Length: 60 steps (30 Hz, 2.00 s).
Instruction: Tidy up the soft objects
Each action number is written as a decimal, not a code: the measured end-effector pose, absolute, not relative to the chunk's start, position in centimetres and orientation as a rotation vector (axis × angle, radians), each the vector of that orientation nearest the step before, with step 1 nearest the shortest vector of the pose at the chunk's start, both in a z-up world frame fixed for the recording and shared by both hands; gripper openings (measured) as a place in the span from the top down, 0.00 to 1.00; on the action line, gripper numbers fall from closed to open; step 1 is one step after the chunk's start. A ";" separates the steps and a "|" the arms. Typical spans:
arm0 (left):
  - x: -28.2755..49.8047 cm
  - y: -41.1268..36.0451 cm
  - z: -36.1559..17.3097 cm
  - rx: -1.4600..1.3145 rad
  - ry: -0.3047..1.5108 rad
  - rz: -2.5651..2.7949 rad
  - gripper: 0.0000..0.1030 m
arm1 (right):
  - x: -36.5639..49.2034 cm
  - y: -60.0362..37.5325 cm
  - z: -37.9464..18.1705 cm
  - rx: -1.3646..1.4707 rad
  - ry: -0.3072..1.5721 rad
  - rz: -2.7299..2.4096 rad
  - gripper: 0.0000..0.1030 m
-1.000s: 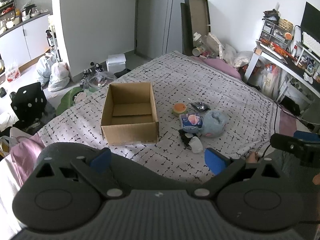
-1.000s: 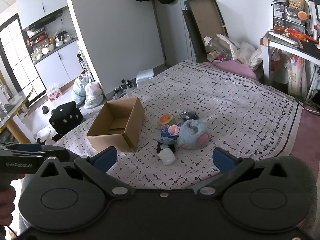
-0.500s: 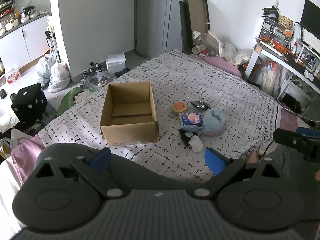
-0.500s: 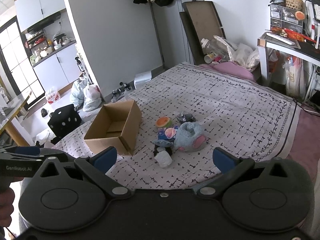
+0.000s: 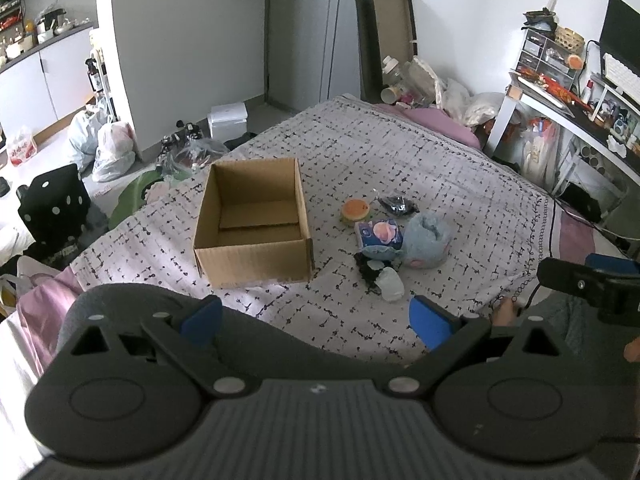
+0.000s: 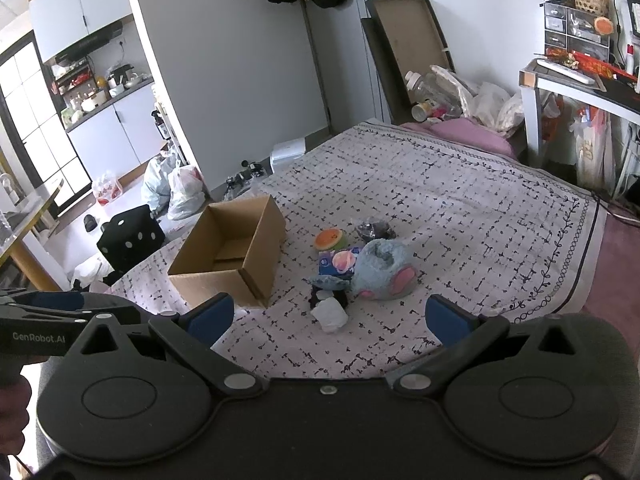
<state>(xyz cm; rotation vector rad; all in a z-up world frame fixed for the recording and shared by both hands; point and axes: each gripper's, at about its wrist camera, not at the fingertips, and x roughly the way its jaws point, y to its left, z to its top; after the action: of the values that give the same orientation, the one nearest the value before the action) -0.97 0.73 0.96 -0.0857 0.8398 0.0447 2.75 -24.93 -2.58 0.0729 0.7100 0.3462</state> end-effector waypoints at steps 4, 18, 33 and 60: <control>-0.9 0.8 0.8 -0.090 0.838 0.045 0.04 | 2.7 -24.9 -2.6 0.070 0.710 0.348 0.00; 0.9 1.0 -0.2 -0.122 0.845 0.035 0.04 | 3.6 -25.3 -2.8 0.084 0.713 0.320 0.00; 5.2 0.9 -0.8 -0.172 0.788 0.003 0.04 | 7.0 -29.4 -3.6 0.119 0.727 0.225 0.00; 16.4 -3.6 -6.4 -0.218 0.869 -0.036 0.15 | 18.7 -34.3 -10.2 0.482 0.903 0.043 0.03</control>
<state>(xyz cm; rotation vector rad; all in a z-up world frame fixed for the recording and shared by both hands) 16.38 -3.61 -6.38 -0.2176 0.8690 -0.0361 18.73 -34.26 -10.24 0.4820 0.9031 0.0431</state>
